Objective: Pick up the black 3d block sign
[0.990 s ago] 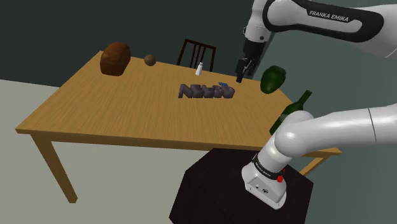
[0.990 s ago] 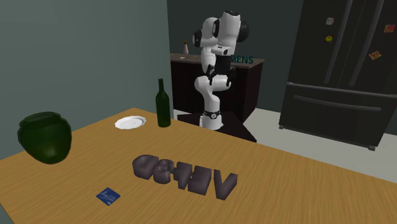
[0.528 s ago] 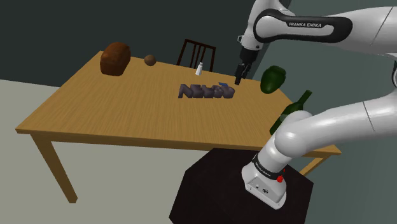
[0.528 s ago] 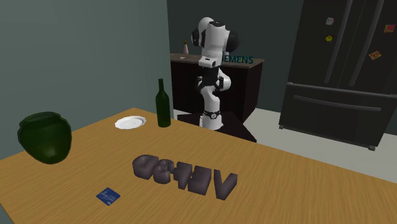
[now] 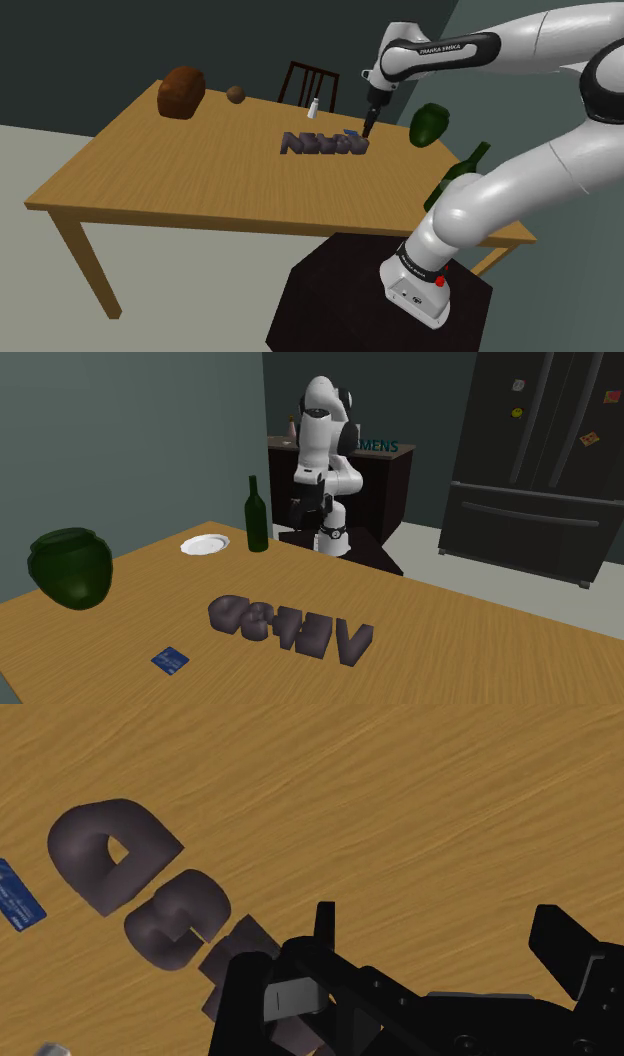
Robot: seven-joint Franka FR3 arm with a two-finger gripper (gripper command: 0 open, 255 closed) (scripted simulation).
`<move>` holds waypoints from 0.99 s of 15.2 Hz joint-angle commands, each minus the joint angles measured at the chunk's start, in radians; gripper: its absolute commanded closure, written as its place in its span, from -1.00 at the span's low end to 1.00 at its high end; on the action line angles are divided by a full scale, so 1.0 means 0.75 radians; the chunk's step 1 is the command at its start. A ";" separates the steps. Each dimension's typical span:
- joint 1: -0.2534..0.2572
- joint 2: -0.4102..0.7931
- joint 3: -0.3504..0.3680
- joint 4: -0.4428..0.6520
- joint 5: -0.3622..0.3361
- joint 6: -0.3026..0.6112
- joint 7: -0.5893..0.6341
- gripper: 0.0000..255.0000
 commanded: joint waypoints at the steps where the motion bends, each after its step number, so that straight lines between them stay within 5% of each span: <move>1: 0.023 0.104 -0.059 0.037 0.018 0.079 -0.112 -1.00; 9: 0.088 0.578 -0.229 0.269 0.280 0.310 -0.632 -1.00; 15: 0.010 0.952 -0.187 0.529 0.564 0.363 -1.026 -1.00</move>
